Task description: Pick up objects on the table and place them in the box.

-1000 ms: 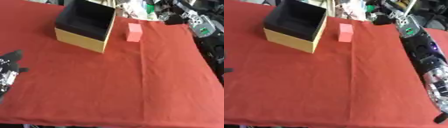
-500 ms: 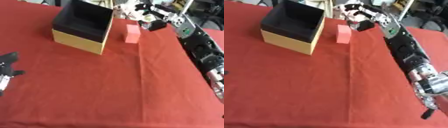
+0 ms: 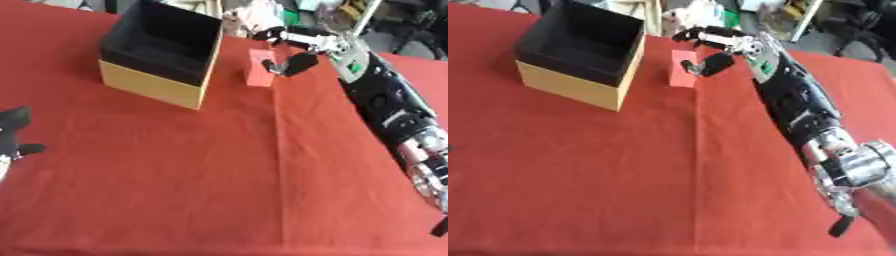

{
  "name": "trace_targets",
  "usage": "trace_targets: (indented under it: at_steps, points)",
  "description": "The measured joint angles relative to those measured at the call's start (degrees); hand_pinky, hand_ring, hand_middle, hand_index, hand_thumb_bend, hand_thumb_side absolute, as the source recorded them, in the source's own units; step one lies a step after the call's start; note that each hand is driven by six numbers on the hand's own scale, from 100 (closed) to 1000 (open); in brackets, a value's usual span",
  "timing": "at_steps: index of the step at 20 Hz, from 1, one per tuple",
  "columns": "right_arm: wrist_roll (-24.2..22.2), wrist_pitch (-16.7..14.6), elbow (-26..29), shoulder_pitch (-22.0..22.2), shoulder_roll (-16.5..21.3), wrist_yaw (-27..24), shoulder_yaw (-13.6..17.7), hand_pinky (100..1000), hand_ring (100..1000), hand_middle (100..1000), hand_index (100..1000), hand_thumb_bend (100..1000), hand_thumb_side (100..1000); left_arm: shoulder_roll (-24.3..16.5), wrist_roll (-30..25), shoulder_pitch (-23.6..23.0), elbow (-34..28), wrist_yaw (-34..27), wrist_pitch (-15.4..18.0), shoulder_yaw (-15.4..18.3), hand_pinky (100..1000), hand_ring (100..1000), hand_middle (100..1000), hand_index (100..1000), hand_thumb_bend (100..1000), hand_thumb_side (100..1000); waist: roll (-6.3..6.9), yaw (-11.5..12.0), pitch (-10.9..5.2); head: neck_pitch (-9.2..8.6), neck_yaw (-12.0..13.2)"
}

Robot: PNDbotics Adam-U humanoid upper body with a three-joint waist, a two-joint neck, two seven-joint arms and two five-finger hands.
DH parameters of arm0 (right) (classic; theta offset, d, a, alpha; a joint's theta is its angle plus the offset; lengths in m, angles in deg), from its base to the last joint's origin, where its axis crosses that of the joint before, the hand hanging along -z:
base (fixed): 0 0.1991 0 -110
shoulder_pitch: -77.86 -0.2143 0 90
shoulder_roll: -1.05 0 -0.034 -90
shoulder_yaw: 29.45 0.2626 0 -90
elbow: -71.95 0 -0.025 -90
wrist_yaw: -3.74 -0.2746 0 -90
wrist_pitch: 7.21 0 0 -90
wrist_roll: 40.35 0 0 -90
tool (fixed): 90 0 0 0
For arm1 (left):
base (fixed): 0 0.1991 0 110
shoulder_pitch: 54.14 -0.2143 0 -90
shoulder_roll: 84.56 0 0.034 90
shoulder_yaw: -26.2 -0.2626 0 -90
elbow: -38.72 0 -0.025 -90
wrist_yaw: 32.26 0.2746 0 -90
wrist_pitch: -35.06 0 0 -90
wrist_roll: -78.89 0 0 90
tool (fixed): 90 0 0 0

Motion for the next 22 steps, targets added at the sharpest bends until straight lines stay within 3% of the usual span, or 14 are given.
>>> trace_targets:
  at_steps: [7,17,22]
  points:
    - [8.73,2.89,-1.07,-0.06,-0.48,8.66,0.0,899,1000,947,1000,190,352,0.01,-0.14,0.07,0.0,0.2,-0.03,-0.13,792,1000,908,884,100,444,-0.01,0.23,0.37,-0.03,-0.53]
    - [9.42,3.85,-4.13,-0.07,-1.1,11.23,0.01,892,1000,936,1000,164,402,0.01,-0.21,0.09,0.0,0.24,0.04,-0.13,793,1000,908,884,100,445,0.01,0.33,0.74,-0.24,-0.73]
    - [9.63,4.02,-4.55,-0.07,-1.11,10.97,0.2,872,972,872,1000,131,348,0.01,-0.22,0.09,0.0,0.26,0.04,-0.13,793,1000,908,884,100,445,0.04,0.24,0.78,-0.34,-0.73]
